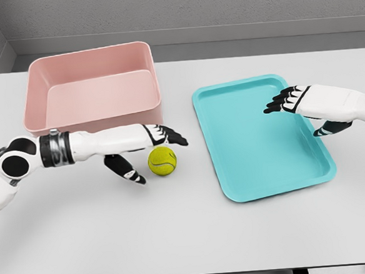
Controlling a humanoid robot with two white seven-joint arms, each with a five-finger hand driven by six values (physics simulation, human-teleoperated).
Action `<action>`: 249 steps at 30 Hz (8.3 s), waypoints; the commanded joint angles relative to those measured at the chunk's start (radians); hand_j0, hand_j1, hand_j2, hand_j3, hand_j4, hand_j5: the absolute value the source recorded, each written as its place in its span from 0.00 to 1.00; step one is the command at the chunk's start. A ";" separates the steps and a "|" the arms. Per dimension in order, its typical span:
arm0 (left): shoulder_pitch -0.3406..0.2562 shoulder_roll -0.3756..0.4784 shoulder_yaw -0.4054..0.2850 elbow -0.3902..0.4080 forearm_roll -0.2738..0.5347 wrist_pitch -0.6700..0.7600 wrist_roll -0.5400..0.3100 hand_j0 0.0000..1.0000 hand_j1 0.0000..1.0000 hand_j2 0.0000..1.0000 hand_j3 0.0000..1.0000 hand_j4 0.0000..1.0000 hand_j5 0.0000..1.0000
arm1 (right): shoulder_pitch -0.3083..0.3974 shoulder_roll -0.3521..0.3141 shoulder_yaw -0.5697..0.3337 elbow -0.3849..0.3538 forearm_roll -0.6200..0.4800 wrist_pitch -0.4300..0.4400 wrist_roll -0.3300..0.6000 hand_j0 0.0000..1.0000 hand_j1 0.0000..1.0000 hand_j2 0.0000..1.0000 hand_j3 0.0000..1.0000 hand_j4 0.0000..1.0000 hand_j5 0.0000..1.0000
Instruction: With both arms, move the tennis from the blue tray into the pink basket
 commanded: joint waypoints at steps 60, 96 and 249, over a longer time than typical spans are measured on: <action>-0.049 -0.117 -0.082 0.240 -0.059 0.002 0.009 1.00 1.00 1.00 1.00 1.00 1.00 | 0.003 -0.003 0.001 -0.020 -0.006 0.002 0.000 1.00 1.00 1.00 1.00 1.00 1.00; -0.049 -0.126 -0.109 0.251 -0.065 0.002 0.009 0.72 0.72 0.72 0.72 0.72 0.72 | 0.002 0.000 0.001 -0.020 -0.006 0.002 -0.002 1.00 1.00 1.00 1.00 1.00 1.00; -0.101 0.066 0.217 0.286 -0.044 0.002 0.144 1.00 1.00 1.00 1.00 1.00 1.00 | 0.003 0.006 0.010 -0.019 -0.006 0.002 0.000 1.00 1.00 1.00 1.00 1.00 1.00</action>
